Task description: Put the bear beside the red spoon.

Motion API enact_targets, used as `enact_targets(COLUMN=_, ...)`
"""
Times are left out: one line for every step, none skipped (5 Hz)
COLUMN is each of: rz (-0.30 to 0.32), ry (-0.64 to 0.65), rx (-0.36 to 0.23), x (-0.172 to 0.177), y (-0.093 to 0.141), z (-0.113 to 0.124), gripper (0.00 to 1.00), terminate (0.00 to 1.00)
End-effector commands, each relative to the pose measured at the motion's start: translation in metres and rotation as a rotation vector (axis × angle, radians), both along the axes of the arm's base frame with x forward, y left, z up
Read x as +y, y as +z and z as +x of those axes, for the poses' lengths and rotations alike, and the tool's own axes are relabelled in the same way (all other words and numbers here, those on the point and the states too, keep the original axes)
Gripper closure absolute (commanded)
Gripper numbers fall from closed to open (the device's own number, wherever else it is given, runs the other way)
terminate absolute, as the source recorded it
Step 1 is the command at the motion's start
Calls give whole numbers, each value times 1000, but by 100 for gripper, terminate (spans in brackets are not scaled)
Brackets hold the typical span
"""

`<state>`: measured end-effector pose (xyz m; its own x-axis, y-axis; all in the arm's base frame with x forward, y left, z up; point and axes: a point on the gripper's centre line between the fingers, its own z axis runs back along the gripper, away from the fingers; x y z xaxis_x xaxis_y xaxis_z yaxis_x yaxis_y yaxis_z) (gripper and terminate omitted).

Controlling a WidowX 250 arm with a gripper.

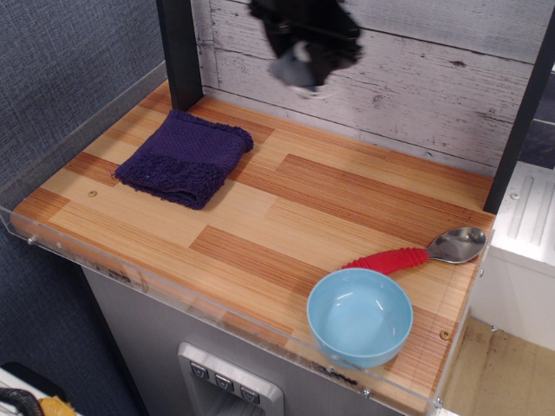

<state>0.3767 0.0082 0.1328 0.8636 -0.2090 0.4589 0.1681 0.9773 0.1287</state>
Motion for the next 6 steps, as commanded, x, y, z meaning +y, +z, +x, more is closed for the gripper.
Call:
enact_targets(rz=-42, ry=-122, rx=-20, x=-67, y=3, z=1, gripper=100, terminate=0)
enact_targets(rz=-41, ry=-170, rx=3, x=-89, y=-10, z=-2, gripper=100, terminate=0)
enact_targets(rz=-45, ry=-212, rx=31, x=-101, y=-30, z=-7, gripper=100, terminate=0)
enact_targets(rz=-18, ry=-237, rx=76, x=-108, y=-53, z=-13, gripper=100, terminate=0)
enact_targets(rz=17, ry=-254, rx=102, x=-106, y=-67, z=-15, gripper=100, terminate=0)
enact_targets(rz=65, ry=-268, rx=158, x=-103, y=-89, z=-23, gripper=100, terminate=0)
